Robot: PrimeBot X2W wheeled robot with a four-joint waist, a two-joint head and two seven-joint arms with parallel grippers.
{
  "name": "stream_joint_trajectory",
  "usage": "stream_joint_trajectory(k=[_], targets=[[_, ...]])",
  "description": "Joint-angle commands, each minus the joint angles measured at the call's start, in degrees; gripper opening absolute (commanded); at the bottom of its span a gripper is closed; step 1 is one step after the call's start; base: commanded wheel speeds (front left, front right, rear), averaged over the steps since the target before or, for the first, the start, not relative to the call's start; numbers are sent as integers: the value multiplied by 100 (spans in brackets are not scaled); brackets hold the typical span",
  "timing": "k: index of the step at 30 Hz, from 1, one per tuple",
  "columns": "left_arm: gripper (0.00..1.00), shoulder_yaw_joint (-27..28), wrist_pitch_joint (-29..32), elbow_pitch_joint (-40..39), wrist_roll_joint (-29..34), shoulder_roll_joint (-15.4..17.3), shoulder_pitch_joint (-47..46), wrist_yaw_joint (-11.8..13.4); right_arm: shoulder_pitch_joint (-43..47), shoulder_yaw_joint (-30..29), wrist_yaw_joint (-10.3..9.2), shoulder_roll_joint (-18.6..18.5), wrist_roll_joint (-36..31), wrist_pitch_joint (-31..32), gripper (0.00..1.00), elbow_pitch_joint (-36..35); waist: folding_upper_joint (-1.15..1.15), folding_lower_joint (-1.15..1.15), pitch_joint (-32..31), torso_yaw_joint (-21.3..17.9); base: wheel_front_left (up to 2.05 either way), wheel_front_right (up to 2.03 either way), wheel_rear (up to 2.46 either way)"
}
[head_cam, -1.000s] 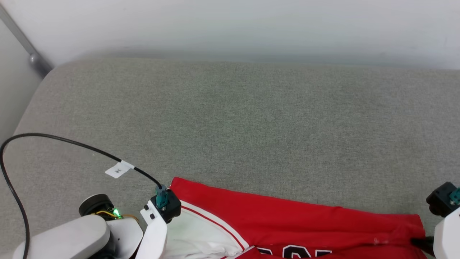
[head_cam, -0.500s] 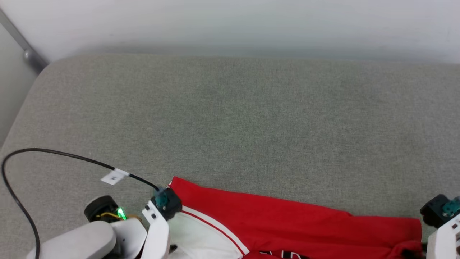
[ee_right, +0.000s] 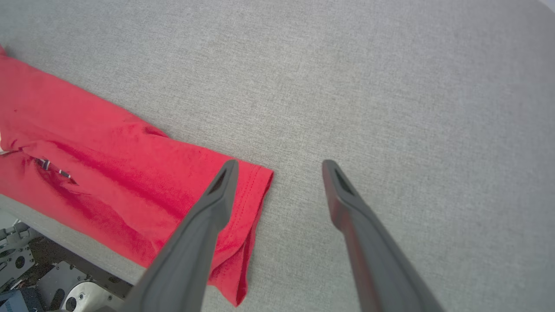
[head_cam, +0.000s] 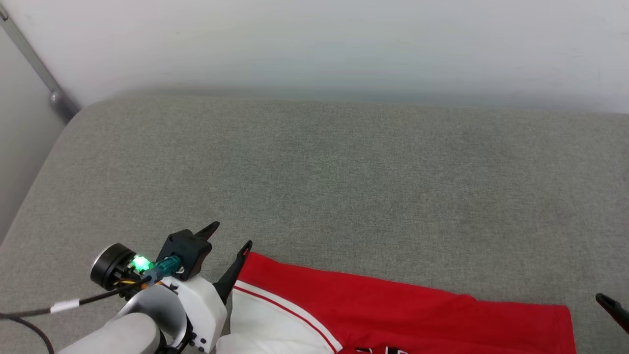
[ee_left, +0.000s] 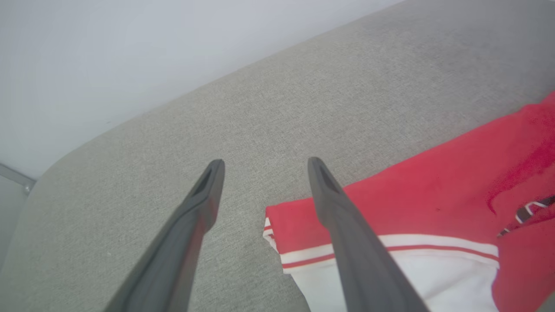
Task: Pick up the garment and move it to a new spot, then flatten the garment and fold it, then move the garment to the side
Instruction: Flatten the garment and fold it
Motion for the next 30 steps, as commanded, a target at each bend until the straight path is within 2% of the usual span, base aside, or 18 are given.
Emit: stream_joint_trajectory(k=[1,6,7,11,14,24,30], targets=[[100,153,-463,81,91,-110,233,350,325,-319,-3,252,18,-64,100,50,0,0,54,11,0,0,0],[100,513,-1381,315,137,-421,594,1020,825,-756,-3,780,40,11,100,204,0,0,167,63,0,0,0],[100,513,-1381,315,137,-421,594,1020,825,-756,-3,780,40,11,100,204,0,0,167,63,0,0,0],[100,832,-1689,479,272,-669,795,1412,972,-774,-4,1180,61,130,100,334,0,0,271,135,0,0,0],[100,1135,-1748,540,510,-836,935,1583,950,-692,-3,1433,84,226,100,462,0,0,349,192,0,0,0],[100,2454,-1754,341,1683,-1566,1859,1593,794,-18,-1,1880,194,518,100,943,0,0,478,328,0,0,0],[100,3205,-1749,290,2340,-2110,2440,1344,671,421,9,1938,279,516,100,1054,0,0,472,318,0,0,0]])
